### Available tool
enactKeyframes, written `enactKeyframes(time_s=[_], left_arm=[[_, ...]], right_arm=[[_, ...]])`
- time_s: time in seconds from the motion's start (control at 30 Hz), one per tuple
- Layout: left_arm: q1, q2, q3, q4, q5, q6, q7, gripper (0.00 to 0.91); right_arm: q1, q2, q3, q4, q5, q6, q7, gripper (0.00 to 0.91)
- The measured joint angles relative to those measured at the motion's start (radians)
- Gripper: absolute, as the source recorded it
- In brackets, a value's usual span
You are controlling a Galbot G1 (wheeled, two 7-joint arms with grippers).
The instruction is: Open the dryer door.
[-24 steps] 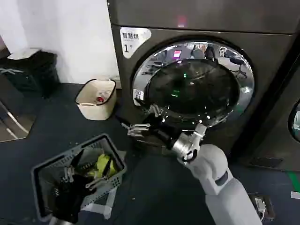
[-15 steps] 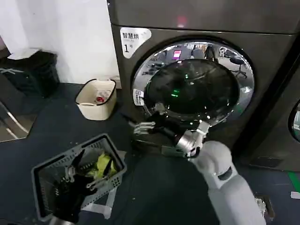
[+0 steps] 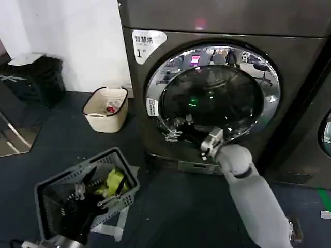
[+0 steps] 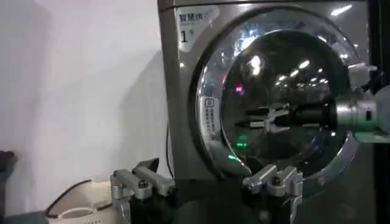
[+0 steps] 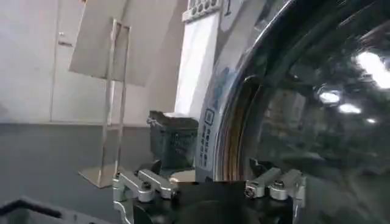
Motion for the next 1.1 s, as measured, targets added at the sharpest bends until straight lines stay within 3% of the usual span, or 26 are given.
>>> enactKeyframes(time_s=[0.13,0.47,0.67,1.1], left_arm=[[-0.001,0.0,0.0,-0.014,-0.021,0.043,0.001,0.907],[-0.003,-0.004,0.0,-0.017,-0.032,0.034,0.024,0.907],[-0.012,-0.007,-0.001,-0.011,-0.053,0.032,0.028,0.907],[-0.089,0.034,-0.045,0.043,-0.164,0.063,0.043,0.907]], right_arm=[[0.04,0.02,-0.02,-0.048,-0.002,0.0,0.004,0.907],[0.088,0.046,-0.042,-0.116,0.017,0.003,-0.032,0.907],[0.068,0.027,-0.037,-0.084,0.081,-0.024,-0.129,0.907],[-0.021,-0.067,0.029,0.034,0.137,-0.011,-0.429,0.907]])
